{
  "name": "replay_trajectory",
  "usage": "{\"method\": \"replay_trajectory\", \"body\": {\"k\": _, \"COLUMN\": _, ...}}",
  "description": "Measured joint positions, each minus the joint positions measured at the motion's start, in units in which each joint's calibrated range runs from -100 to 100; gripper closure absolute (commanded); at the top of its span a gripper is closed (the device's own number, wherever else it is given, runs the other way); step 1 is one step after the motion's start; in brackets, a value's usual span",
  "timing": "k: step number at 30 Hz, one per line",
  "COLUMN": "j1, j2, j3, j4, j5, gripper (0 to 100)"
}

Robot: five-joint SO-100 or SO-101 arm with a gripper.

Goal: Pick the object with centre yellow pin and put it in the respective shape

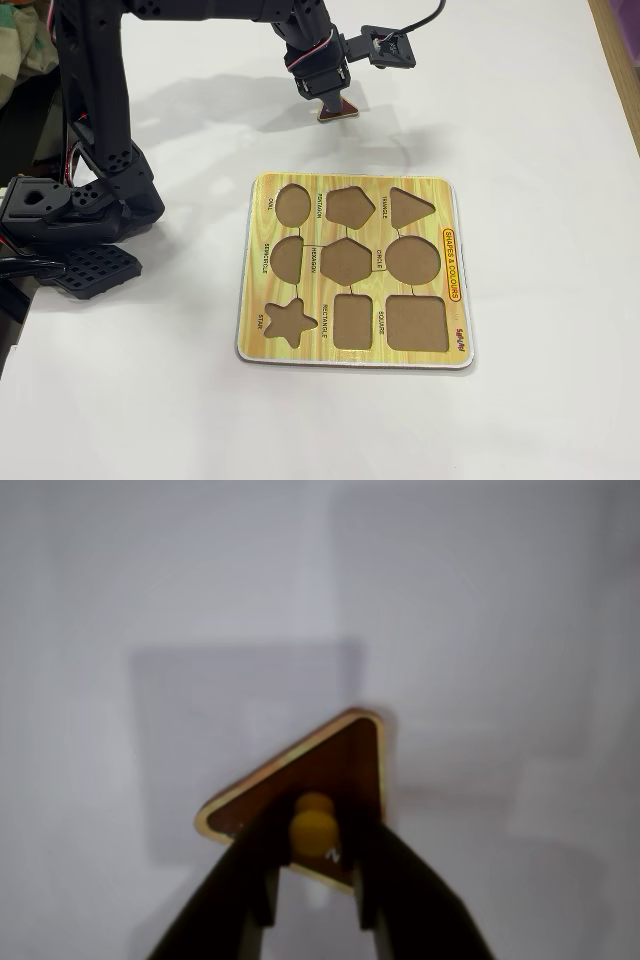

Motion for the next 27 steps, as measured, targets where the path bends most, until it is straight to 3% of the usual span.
{"method": "replay_trajectory", "body": {"k": 12, "j1": 0.2, "j2": -1.7, "j3": 0.4, "j4": 0.0, "j5": 0.0, "gripper": 98}}
{"method": "replay_trajectory", "body": {"k": 21, "j1": 5.4, "j2": -8.8, "j3": 6.8, "j4": 1.1, "j5": 0.0, "gripper": 98}}
{"method": "replay_trajectory", "body": {"k": 27, "j1": 10.8, "j2": -13.5, "j3": 8.4, "j4": 1.2, "j5": 4.5, "gripper": 98}}
